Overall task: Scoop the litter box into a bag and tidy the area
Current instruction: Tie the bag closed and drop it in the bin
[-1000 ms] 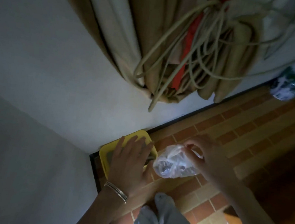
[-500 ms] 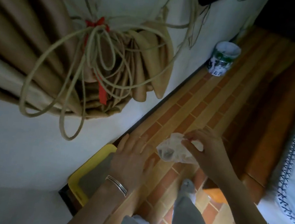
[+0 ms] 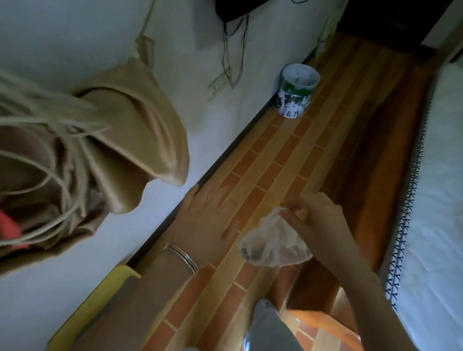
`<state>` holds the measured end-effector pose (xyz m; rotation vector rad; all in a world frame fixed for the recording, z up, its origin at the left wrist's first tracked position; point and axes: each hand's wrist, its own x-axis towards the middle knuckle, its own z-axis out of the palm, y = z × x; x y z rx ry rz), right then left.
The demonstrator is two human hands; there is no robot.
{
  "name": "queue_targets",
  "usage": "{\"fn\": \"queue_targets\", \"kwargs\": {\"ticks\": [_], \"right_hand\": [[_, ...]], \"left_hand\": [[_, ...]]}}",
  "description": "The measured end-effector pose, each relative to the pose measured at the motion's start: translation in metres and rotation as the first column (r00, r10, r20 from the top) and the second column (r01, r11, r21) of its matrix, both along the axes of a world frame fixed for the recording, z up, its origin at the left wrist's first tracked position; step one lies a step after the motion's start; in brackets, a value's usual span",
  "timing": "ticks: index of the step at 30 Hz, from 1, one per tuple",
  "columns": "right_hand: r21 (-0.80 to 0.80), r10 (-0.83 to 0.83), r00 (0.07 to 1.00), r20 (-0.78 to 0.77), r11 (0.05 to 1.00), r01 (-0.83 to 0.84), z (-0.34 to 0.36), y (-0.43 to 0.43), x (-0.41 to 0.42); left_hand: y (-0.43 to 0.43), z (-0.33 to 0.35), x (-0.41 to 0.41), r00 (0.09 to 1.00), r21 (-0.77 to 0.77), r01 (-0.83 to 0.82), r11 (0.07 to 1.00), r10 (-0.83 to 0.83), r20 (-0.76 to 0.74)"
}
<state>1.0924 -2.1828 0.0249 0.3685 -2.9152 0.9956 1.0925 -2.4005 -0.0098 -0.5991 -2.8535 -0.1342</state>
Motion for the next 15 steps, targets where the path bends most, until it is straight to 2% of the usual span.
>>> {"fn": "queue_targets", "kwargs": {"ticks": [7, 15], "right_hand": [[-0.014, -0.059, 0.998, -0.032, 0.998, 0.058, 0.019, 0.080, -0.099], [-0.031, -0.127, 0.991, -0.050, 0.992, 0.126, 0.031, 0.144, -0.194]], "left_hand": [[0.081, 0.015, -0.112, 0.994, 0.091, -0.005, 0.996, 0.015, -0.104], [0.133, 0.024, -0.221, 0.997, 0.065, 0.007, 0.998, -0.002, -0.076]]}}
